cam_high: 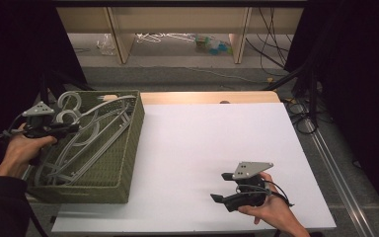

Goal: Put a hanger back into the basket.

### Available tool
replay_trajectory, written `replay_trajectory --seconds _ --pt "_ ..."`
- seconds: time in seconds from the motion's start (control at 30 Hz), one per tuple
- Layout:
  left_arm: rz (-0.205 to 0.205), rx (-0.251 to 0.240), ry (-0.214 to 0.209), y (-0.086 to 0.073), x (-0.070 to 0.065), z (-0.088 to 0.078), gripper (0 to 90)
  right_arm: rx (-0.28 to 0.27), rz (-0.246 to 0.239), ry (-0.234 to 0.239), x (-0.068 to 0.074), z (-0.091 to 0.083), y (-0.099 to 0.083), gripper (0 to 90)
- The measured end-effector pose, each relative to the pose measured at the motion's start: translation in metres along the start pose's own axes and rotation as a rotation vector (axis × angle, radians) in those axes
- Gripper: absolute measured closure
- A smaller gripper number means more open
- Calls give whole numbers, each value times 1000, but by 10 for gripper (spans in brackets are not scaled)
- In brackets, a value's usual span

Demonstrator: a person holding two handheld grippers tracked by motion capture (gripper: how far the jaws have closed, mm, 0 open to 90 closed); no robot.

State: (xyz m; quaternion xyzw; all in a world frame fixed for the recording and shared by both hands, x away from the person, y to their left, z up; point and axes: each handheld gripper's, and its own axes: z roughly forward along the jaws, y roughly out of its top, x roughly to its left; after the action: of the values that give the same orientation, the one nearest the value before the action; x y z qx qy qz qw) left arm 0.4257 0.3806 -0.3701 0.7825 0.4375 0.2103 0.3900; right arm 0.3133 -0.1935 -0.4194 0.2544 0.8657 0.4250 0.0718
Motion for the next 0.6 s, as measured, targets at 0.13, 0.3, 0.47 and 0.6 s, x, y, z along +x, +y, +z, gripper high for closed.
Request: replay_trajectory --seconds 0.13,0.3,0.47,0.6 --pt "-5 13 -9 -6 0 3 790 1 1 0 0 0 0 247" --pt "-7 32 -9 -11 -1 9 788 3 3 -1 -1 1 -1 247" --pt "-57 76 -11 -23 2 17 768 4 3 -1 0 1 -1 248" --pt "-83 87 20 -25 5 19 726 8 3 4 -1 1 -1 247"
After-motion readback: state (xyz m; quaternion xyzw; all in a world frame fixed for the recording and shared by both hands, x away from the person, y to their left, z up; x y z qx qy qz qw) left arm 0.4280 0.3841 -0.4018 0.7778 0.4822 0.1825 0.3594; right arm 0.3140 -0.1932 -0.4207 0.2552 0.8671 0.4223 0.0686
